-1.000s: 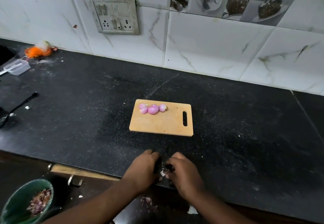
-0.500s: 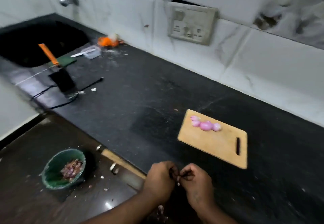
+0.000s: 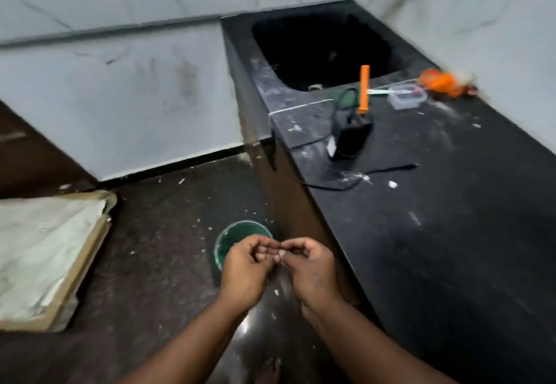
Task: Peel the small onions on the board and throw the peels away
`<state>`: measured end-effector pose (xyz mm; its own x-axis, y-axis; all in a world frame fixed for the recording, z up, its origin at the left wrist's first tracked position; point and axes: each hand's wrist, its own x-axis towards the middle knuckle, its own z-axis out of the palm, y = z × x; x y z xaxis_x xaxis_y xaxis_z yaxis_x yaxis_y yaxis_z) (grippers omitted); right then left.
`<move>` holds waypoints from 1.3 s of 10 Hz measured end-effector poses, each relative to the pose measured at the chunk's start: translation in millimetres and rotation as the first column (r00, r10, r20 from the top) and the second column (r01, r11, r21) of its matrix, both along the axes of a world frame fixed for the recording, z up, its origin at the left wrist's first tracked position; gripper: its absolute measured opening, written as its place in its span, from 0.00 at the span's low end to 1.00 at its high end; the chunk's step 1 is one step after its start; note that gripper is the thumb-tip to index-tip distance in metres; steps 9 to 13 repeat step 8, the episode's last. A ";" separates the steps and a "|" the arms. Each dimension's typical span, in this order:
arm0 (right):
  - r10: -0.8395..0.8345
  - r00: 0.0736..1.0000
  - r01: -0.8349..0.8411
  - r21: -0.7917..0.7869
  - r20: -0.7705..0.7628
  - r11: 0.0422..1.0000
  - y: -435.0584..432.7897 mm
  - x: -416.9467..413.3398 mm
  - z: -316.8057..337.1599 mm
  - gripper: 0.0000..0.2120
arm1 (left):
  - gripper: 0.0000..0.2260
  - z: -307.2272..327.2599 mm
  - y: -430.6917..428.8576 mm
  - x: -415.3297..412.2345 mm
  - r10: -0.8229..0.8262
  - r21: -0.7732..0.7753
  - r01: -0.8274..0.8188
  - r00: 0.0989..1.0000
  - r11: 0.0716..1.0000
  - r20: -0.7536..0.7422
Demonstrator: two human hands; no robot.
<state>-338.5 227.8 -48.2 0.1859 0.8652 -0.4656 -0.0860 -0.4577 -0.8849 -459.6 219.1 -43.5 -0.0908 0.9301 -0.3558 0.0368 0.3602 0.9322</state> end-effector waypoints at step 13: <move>0.395 0.526 -0.488 -0.114 0.753 0.866 150.5 -104.1 -183.4 0.11 | 0.02 -213.8 118.4 -89.7 0.165 0.156 -0.082 0.748 0.984 -0.643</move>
